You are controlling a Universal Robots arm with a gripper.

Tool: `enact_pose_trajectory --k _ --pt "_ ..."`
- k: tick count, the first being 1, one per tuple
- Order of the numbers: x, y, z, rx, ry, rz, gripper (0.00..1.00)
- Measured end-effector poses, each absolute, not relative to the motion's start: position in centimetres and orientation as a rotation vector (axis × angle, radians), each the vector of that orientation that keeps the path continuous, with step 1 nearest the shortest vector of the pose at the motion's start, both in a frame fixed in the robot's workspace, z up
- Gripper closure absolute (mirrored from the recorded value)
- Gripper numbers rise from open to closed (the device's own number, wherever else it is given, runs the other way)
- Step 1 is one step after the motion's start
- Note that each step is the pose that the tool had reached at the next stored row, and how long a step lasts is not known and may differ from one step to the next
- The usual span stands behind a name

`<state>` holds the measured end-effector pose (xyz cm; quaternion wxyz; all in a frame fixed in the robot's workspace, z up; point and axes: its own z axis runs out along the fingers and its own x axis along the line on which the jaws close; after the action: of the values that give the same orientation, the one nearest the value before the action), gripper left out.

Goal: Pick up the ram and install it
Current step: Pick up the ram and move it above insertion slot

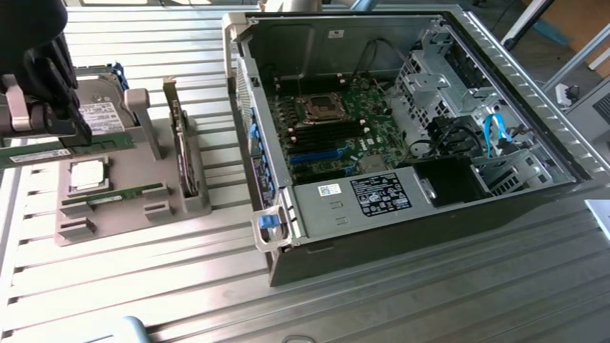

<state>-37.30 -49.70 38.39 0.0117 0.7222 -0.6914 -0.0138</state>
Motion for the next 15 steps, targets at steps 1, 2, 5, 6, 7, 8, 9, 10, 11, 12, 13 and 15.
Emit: enact_pose_trajectory --k 1,2,5,6,7,8,9,10,11,12,13,15 --pt "-37.3 -49.7 38.8 2.252 -2.157 -0.043 0.88" --pt "-37.3 -49.7 39.1 2.252 -2.157 -0.043 0.88" --pt "-37.3 -49.7 40.3 2.250 -2.158 -0.043 0.88" --pt "-37.3 -49.7 40.6 2.250 -2.158 -0.043 0.88" --pt "-37.3 -49.7 40.7 2.250 -2.159 -0.043 0.88" --pt "-37.3 -49.7 40.7 2.250 -2.159 -0.043 0.88" --pt "-37.3 -49.7 40.8 2.250 -2.159 -0.043 0.88" --pt "-37.3 -49.7 40.8 2.250 -2.159 -0.043 0.88" --pt "-37.3 -49.7 40.8 2.250 -2.159 -0.043 0.88" --pt "-37.3 -49.7 40.8 2.250 -2.159 -0.043 0.88" --pt "-37.3 -49.7 40.8 2.250 -2.158 -0.043 0.88" --pt "-37.3 -49.7 41.1 2.250 -2.159 -0.043 0.88"
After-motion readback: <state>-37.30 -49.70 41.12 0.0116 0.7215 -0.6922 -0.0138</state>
